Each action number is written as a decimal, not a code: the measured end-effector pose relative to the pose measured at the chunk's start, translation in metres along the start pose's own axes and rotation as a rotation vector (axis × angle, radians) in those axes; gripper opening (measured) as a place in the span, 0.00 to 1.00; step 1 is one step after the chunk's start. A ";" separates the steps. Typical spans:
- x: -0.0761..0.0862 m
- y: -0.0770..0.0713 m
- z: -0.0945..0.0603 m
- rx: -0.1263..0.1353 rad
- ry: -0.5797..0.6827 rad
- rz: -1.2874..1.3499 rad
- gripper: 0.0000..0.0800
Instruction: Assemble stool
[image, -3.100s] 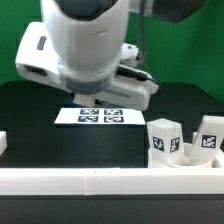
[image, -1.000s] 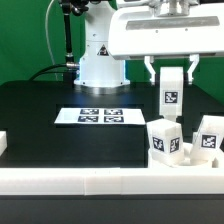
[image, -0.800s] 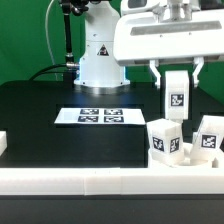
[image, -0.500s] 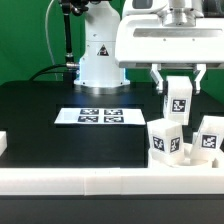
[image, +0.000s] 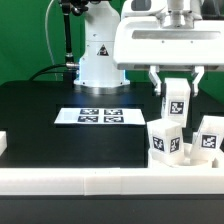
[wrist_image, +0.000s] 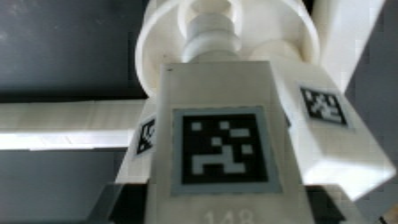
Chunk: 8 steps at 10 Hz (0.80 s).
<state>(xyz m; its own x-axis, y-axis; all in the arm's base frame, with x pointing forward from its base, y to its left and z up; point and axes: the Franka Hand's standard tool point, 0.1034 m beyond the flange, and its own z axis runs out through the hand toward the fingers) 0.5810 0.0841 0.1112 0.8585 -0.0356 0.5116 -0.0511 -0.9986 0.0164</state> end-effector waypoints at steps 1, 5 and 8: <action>-0.001 -0.002 0.000 0.002 -0.002 0.000 0.42; -0.009 -0.002 0.010 -0.006 -0.002 -0.018 0.42; -0.009 -0.002 0.010 -0.006 0.000 -0.024 0.42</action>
Offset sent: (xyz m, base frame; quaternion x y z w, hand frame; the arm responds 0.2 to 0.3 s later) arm -0.0003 -0.0016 -0.0120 -0.0128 0.0208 -0.0219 0.9995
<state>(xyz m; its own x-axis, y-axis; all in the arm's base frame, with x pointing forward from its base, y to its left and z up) 0.5785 0.0857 0.0979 0.8593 -0.0119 0.5114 -0.0339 -0.9989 0.0338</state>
